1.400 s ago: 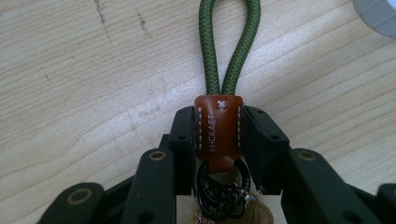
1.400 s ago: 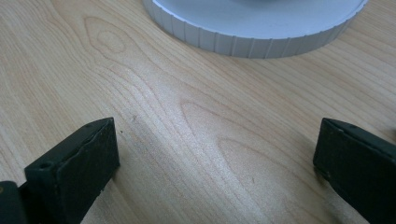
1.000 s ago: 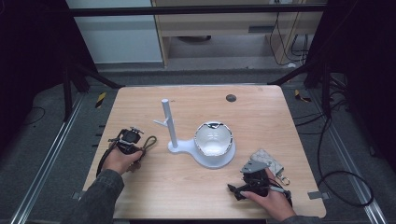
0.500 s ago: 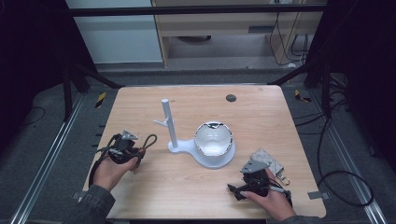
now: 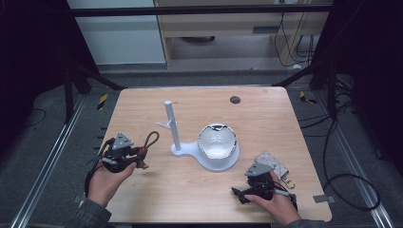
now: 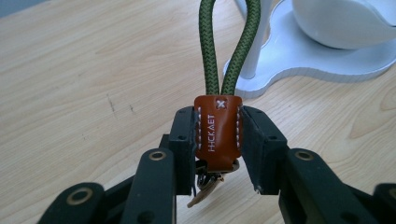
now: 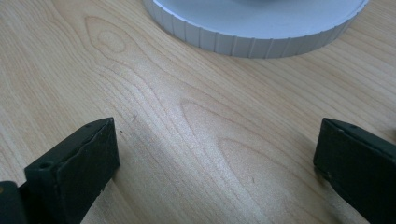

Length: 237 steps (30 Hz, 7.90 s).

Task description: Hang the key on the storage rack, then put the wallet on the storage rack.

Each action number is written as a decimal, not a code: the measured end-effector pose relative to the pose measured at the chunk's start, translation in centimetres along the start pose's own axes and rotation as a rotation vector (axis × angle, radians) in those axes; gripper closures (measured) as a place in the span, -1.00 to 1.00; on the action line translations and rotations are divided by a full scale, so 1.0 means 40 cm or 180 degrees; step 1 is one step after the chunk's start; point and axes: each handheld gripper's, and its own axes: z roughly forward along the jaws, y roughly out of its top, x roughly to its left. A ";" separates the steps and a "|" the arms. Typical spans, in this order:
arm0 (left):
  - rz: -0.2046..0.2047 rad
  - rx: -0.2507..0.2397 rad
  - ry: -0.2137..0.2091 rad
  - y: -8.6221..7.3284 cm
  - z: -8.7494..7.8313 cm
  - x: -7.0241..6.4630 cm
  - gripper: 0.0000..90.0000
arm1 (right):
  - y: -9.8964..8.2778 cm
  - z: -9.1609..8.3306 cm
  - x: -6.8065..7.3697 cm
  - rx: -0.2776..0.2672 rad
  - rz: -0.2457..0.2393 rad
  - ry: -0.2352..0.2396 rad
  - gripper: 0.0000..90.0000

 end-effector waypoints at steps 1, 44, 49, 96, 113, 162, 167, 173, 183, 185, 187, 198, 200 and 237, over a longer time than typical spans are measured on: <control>0.0004 -0.0027 -0.0012 0.001 -0.004 -0.005 0.47 | 0.000 0.000 0.000 0.0000 0.0002 -0.0004 -1.00; 0.0176 -0.0590 -0.0262 0.077 -0.060 -0.111 0.47 | 0.000 0.000 0.001 0.0004 0.0010 -0.0003 -1.00; 0.0144 -0.0645 -0.0216 0.088 -0.062 -0.104 0.47 | 0.000 0.000 0.001 0.0004 0.0010 -0.0004 -1.00; -0.0150 -0.0460 -0.0109 0.104 0.125 -0.069 0.47 | 0.000 0.000 0.001 0.0004 0.0011 -0.0003 -1.00; -0.0193 -0.0487 -0.0096 0.108 0.140 -0.069 0.46 | 0.000 0.000 0.001 0.0004 0.0011 -0.0003 -1.00; -0.0127 -0.0268 -0.0072 0.048 0.147 -0.064 0.28 | 0.000 0.000 0.000 0.0004 0.0008 -0.0002 -1.00; -0.0086 -0.0190 -0.0002 0.024 0.144 -0.053 0.24 | 0.000 0.000 0.000 0.0005 0.0008 -0.0001 -1.00; -0.0147 -0.0091 0.0096 -0.014 0.152 -0.025 0.00 | 0.000 0.000 0.000 0.0005 0.0008 -0.0001 -1.00; -0.0364 0.0067 0.0220 -0.072 0.180 0.034 -0.56 | 0.000 0.000 0.000 0.0004 0.0009 -0.0002 -1.00; -0.0399 0.0091 0.0200 -0.081 0.188 0.043 -0.61 | 0.000 0.000 0.000 0.0004 0.0008 -0.0002 -1.00; -0.0431 0.0118 0.0203 -0.090 0.195 0.049 -0.65 | 0.000 0.000 0.000 0.0005 0.0009 -0.0002 -1.00; -0.0536 0.0241 0.0184 -0.126 0.225 0.079 -0.70 | 0.000 0.000 0.000 0.0004 0.0009 -0.0001 -1.00; -0.0550 0.0243 0.0194 -0.131 0.228 0.083 -0.70 | 0.000 0.000 0.000 0.0004 0.0010 -0.0002 -1.00; -0.0417 0.0128 0.0171 -0.168 0.262 0.090 -0.99 | 0.060 -0.162 -0.083 0.0312 -0.0118 -0.0393 -0.83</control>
